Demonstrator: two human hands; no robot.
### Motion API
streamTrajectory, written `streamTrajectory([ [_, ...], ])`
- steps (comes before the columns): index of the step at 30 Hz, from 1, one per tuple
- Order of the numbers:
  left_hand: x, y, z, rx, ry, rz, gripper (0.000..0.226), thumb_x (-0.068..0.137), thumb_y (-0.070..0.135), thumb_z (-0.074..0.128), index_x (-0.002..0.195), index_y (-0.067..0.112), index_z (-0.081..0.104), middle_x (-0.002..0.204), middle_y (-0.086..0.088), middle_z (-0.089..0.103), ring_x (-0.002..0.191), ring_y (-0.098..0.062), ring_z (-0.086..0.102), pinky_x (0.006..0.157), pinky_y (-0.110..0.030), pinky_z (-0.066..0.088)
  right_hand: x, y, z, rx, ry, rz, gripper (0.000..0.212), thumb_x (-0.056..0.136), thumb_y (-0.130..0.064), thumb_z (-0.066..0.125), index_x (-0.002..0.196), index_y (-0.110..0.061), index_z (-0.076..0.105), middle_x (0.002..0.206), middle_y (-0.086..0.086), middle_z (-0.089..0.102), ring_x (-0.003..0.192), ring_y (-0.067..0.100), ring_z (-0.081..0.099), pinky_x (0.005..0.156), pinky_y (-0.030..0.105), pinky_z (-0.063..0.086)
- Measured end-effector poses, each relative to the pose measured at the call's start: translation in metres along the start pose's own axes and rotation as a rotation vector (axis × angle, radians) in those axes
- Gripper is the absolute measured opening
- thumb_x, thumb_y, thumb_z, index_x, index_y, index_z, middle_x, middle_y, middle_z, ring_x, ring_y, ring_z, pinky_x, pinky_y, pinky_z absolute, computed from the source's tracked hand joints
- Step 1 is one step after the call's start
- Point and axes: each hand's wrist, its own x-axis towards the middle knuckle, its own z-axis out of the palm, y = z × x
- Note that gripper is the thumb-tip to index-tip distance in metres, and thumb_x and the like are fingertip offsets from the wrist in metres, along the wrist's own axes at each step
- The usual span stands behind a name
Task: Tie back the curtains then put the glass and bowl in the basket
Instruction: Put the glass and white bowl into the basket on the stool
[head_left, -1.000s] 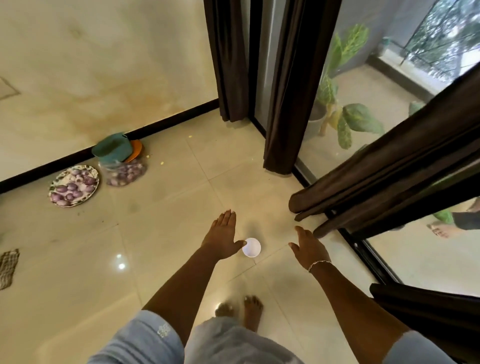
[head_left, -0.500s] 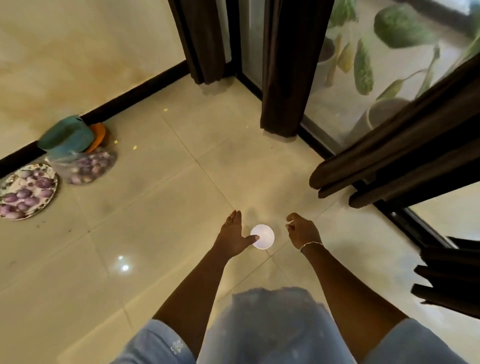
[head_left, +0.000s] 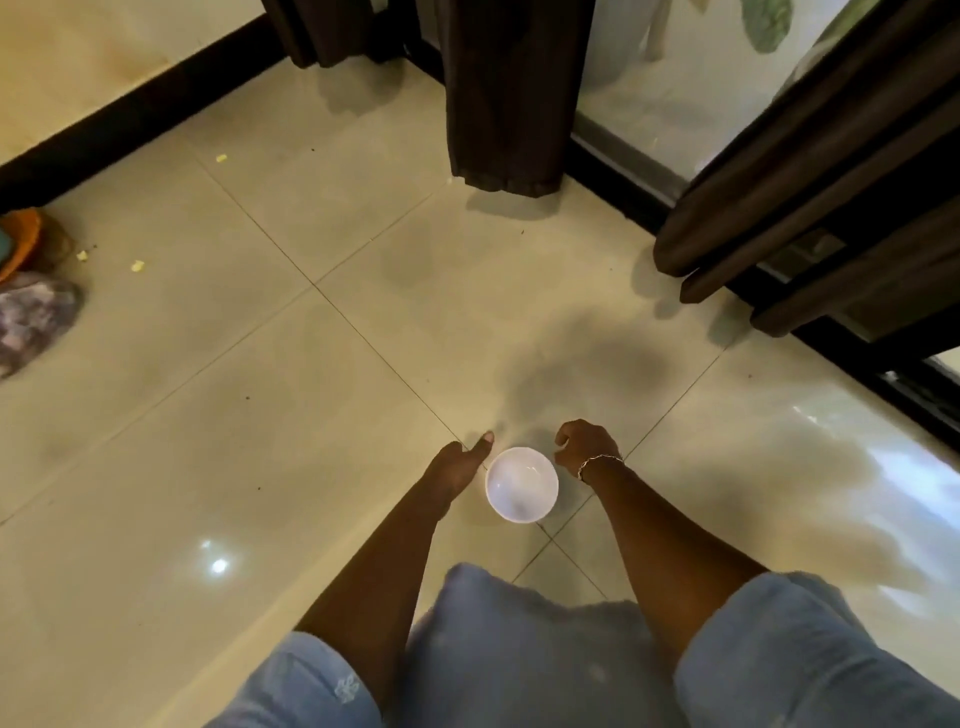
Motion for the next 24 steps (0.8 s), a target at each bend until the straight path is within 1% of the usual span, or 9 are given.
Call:
streamTrajectory([
  [6,0.039,-0.016,0.01,-0.03,-0.102,-0.114,0.088,0.086,0.068,0.028,0.14,0.0,0.03,0.147,-0.021,0.032,0.134,-0.03,0.036,0.111,-0.037,0.027,0.029,0.009,0.024,0.007,-0.084,0.064,0.046,0.08,-0.028,0.071,0.118,-0.007,0.057,0.122,0.012,0.061,0.115,0.029,0.057,0.095,0.034,0.048],
  [7,0.041,-0.017,0.012,-0.044,-0.114,-0.119,0.089,0.086,0.068,0.028,0.14,-0.002,0.03,0.144,-0.024,0.035,0.137,-0.037,0.019,0.105,-0.034,0.032,0.03,0.012,0.028,0.011,-0.097,0.077,0.045,0.08,-0.027,0.071,0.118,-0.007,0.057,0.12,0.013,0.063,0.111,0.029,0.059,0.094,0.035,0.049],
  [8,0.043,-0.018,0.015,-0.079,-0.133,-0.127,0.088,0.087,0.067,0.028,0.139,-0.004,0.031,0.14,-0.027,0.04,0.102,-0.01,0.02,0.099,-0.032,0.035,0.031,0.016,0.033,0.021,-0.108,0.088,0.043,0.079,-0.026,0.072,0.116,-0.007,0.058,0.117,0.013,0.064,0.107,0.029,0.062,0.092,0.036,0.051],
  [9,0.044,-0.018,0.017,-0.13,-0.161,-0.148,0.085,0.088,0.065,0.028,0.139,-0.003,0.031,0.138,-0.027,0.042,0.118,-0.029,0.048,0.101,-0.032,0.035,0.03,0.018,0.037,0.036,-0.115,0.102,0.04,0.079,-0.022,0.072,0.113,-0.008,0.059,0.114,0.014,0.066,0.105,0.029,0.064,0.091,0.036,0.052],
  [10,0.044,-0.019,0.019,-0.175,-0.186,-0.168,0.082,0.09,0.062,0.027,0.139,-0.003,0.031,0.142,-0.026,0.039,0.136,-0.036,0.03,0.106,-0.033,0.031,0.029,0.02,0.041,0.04,-0.11,0.11,0.037,0.077,-0.017,0.073,0.111,-0.007,0.061,0.112,0.014,0.067,0.104,0.029,0.064,0.089,0.033,0.052],
  [13,0.037,-0.015,0.022,-0.251,-0.226,-0.187,0.078,0.092,0.059,0.023,0.14,-0.002,0.031,0.147,-0.018,0.035,0.138,-0.028,0.03,0.111,-0.031,0.023,0.022,0.021,0.041,0.026,-0.046,0.133,0.033,0.074,-0.001,0.069,0.106,-0.006,0.063,0.11,0.014,0.067,0.106,0.028,0.063,0.083,0.029,0.05],
  [19,-0.002,0.016,0.024,-0.34,-0.122,-0.173,0.068,0.093,0.054,0.03,0.127,-0.002,0.047,0.133,-0.018,0.051,0.122,-0.03,0.049,0.094,-0.031,0.037,-0.014,0.017,0.011,0.18,0.0,0.196,0.025,0.081,-0.006,0.057,0.106,-0.007,0.062,0.111,0.012,0.067,0.107,0.029,0.061,0.085,0.029,0.049],
  [22,-0.027,0.047,0.018,-0.277,-0.094,-0.096,0.069,0.091,0.059,0.026,0.106,0.0,0.057,0.12,-0.018,0.059,0.117,-0.032,0.052,0.1,-0.035,0.032,-0.041,0.019,-0.021,0.295,0.046,0.229,0.023,0.081,-0.008,0.053,0.103,-0.01,0.063,0.109,0.008,0.067,0.105,0.027,0.06,0.086,0.03,0.048],
  [24,-0.056,0.075,0.012,-0.273,-0.072,-0.048,0.07,0.089,0.062,0.026,0.102,0.001,0.058,0.118,-0.018,0.061,0.116,-0.031,0.052,0.108,-0.039,0.028,-0.066,0.015,-0.054,0.379,0.085,0.232,0.023,0.081,-0.006,0.052,0.1,-0.011,0.064,0.11,0.006,0.066,0.107,0.027,0.059,0.086,0.028,0.046],
])
